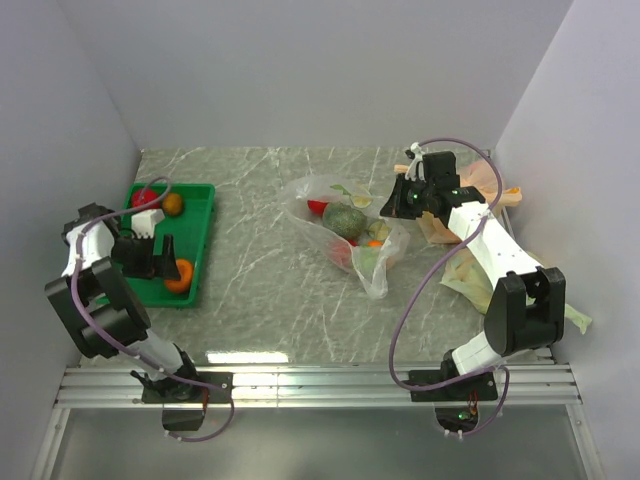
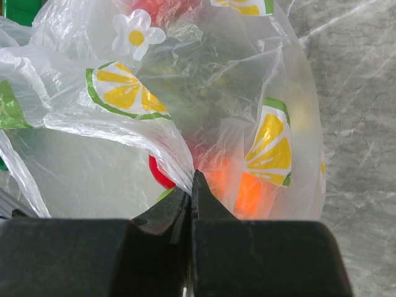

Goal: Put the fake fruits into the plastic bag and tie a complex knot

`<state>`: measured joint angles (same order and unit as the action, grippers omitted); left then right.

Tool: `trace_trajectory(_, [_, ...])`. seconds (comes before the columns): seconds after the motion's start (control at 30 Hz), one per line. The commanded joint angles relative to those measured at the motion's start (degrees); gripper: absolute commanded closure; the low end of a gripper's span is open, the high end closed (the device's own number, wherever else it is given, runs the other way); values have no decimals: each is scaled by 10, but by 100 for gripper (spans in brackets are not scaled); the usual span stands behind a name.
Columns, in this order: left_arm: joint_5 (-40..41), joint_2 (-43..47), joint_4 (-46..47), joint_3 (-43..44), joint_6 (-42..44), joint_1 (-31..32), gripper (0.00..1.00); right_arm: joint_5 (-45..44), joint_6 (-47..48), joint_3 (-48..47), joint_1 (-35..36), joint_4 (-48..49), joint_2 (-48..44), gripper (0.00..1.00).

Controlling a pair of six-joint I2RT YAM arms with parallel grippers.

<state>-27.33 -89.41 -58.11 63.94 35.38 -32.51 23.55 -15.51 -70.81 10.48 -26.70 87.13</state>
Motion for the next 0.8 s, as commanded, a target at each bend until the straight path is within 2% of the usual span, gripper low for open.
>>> trace_trajectory(0.0, [19, -10, 55, -14, -33, 24, 1, -3, 8, 0, -4, 5, -14, 100])
trace_trajectory(0.1, [31, -33, 86, -20, -51, 33, 1, -2, 7, -2, -4, 4, -11, 100])
trace_trajectory(0.23, [42, -60, 119, -24, -62, 36, 8, 0, 8, -6, -4, 2, -6, 100])
trace_trajectory(0.47, [71, -84, 164, -24, -70, 39, 12, 4, 3, -7, -5, 5, -1, 100])
trace_trajectory(0.67, [47, -109, 164, 17, -73, 39, 29, 6, -1, -6, -4, 7, 1, 100])
trace_trajectory(0.77, [38, -114, 150, 45, -72, 39, 42, 4, 0, -7, -4, 6, -1, 100])
